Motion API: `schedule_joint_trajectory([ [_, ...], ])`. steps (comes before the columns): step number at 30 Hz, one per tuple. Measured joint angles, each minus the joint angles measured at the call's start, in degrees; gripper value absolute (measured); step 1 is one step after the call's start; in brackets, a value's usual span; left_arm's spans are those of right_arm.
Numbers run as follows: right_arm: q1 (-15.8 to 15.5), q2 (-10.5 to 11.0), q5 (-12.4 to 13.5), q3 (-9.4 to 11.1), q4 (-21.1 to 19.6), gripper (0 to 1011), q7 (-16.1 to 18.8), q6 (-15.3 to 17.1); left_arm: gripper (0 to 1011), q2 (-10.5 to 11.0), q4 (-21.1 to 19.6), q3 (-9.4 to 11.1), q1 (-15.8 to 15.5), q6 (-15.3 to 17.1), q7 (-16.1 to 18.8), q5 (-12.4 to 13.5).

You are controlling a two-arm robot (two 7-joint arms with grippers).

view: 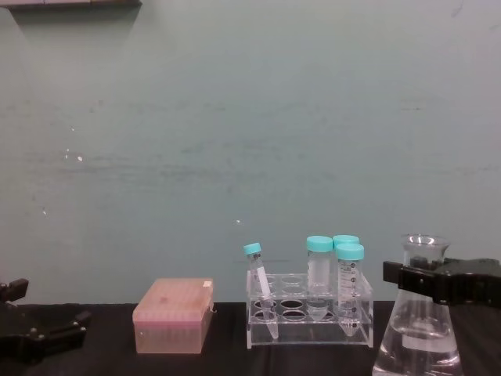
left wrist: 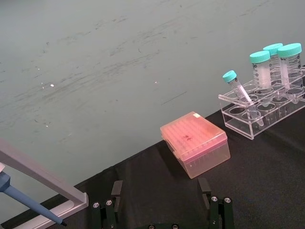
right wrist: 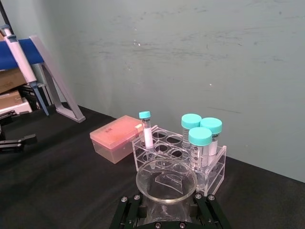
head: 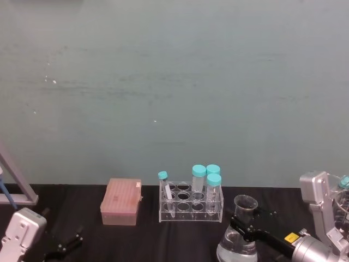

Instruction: Pick up the beaker with the right gripper, shake it three times, and then put it down.

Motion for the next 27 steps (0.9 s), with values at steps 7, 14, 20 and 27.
schedule_joint_trajectory([
  [7,0.4,-0.3,-0.3,-0.1,0.8,452,0.0,-0.1,1000,0.0,0.0,0.0,0.0,0.0,0.0,0.0],
  [14,0.6,-0.6,-0.6,-0.1,1.4,452,0.0,-0.5,1000,0.0,0.0,0.0,0.0,0.0,0.0,0.0],
  [20,0.7,-0.7,-0.6,-0.2,1.7,451,0.1,-0.6,1000,0.0,0.0,0.0,0.0,0.0,0.0,0.0],
  [27,0.7,-0.9,-0.5,-0.3,1.9,452,0.5,-0.8,1000,0.0,0.0,0.0,0.0,0.0,0.0,0.0],
])
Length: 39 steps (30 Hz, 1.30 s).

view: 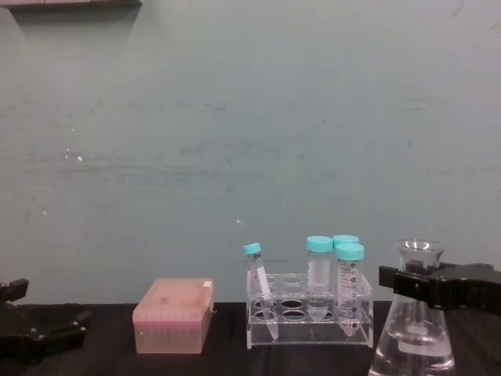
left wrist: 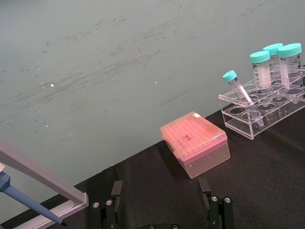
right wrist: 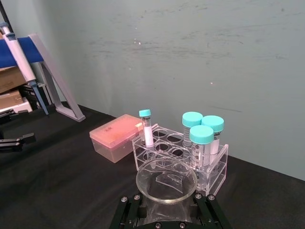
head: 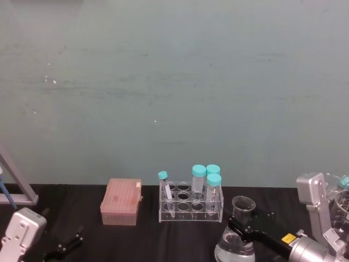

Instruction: Pick up the beaker with the right gripper, shake it three times, and then put it down.

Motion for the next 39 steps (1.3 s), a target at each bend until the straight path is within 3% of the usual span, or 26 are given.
schedule_joint_trajectory([
  [39,-0.3,-0.8,-0.2,0.3,1.4,452,0.2,-1.8,1000,0.0,0.0,0.0,0.0,0.0,0.0,0.0],
])
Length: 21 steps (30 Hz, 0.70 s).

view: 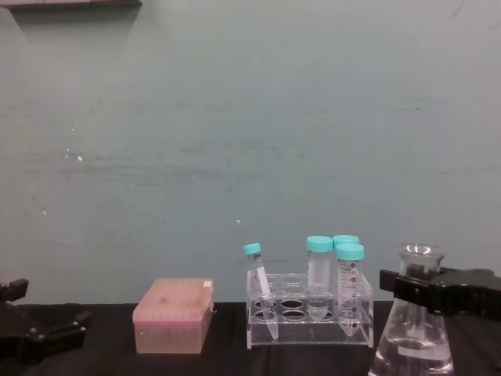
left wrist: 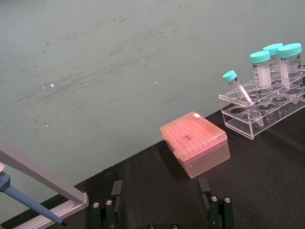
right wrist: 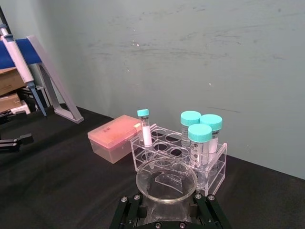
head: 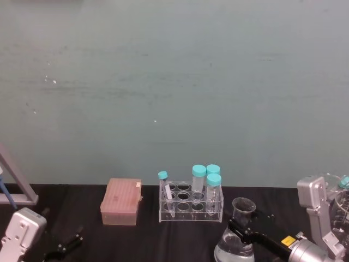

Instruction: Pick up the beaker with the right gripper, shake it three times, and then put it down.

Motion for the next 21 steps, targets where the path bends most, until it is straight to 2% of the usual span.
schedule_joint_trajectory([
  [21,0.3,-0.6,-0.1,-0.1,0.5,451,0.4,-0.1,1000,0.0,0.0,0.0,0.0,0.0,0.0,0.0],
])
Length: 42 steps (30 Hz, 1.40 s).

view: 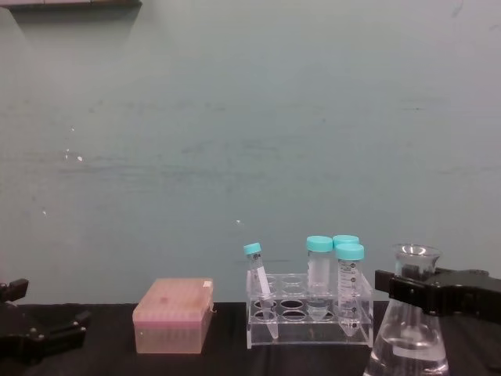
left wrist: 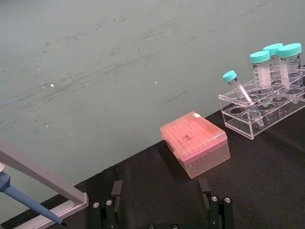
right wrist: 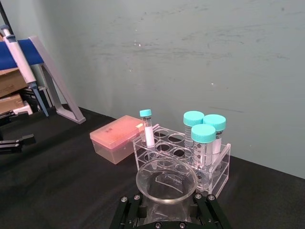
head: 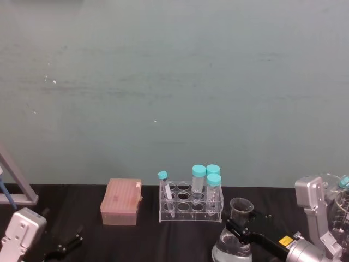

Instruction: Pick up the beaker with the right gripper, shake it three times, and then put it down.

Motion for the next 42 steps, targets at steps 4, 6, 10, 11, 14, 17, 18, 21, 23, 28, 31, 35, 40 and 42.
schedule_joint_trajectory([
  [4,0.0,0.0,0.0,0.0,0.0,451,0.0,0.2,1000,0.0,0.0,0.0,0.0,0.0,0.0,0.0],
  [6,0.1,0.0,0.0,0.0,0.0,451,0.0,0.2,1000,0.0,0.0,0.0,0.0,0.0,0.0,0.0],
  [10,0.2,0.0,0.2,-0.1,0.3,452,0.2,0.3,1000,0.0,0.0,0.0,0.0,0.0,0.0,0.0],
  [11,0.2,0.0,0.2,-0.1,0.3,451,0.2,0.3,1000,0.0,0.0,0.0,0.0,0.0,0.0,0.0],
  [14,0.3,0.0,0.3,-0.1,0.4,452,0.3,0.4,1000,0.0,0.0,0.0,0.0,0.0,0.0,0.0],
  [17,0.4,-0.1,0.3,-0.2,0.5,451,0.4,0.4,1000,0.0,0.0,0.0,0.0,0.0,0.0,0.0],
  [18,0.4,-0.1,0.3,-0.3,0.6,451,0.4,0.4,1000,0.0,0.0,0.0,0.0,0.0,0.0,0.0],
  [21,0.5,-0.1,0.4,-0.3,0.7,451,0.4,0.4,1000,0.0,0.0,0.0,0.0,0.0,0.0,0.0],
  [23,0.6,-0.1,0.4,-0.3,0.8,451,0.4,0.4,1000,0.0,0.0,0.0,0.0,0.0,0.0,0.0],
  [28,0.6,-0.1,0.4,-0.4,0.9,451,0.5,0.5,1000,0.0,0.0,0.0,0.0,0.0,0.0,0.0],
  [31,0.6,-0.1,0.4,-0.4,0.9,452,0.4,0.7,1000,0.0,0.0,0.0,0.0,0.0,0.0,0.0],
  [35,0.6,-0.2,0.5,-0.4,0.9,451,0.4,0.8,1000,0.0,0.0,0.0,0.0,0.0,0.0,0.0],
  [40,0.6,-0.1,0.5,-0.4,0.9,452,0.4,0.8,1000,0.0,0.0,0.0,0.0,0.0,0.0,0.0],
  [42,0.6,-0.1,0.5,-0.4,0.9,452,0.4,0.8,1000,0.0,0.0,0.0,0.0,0.0,0.0,0.0],
])
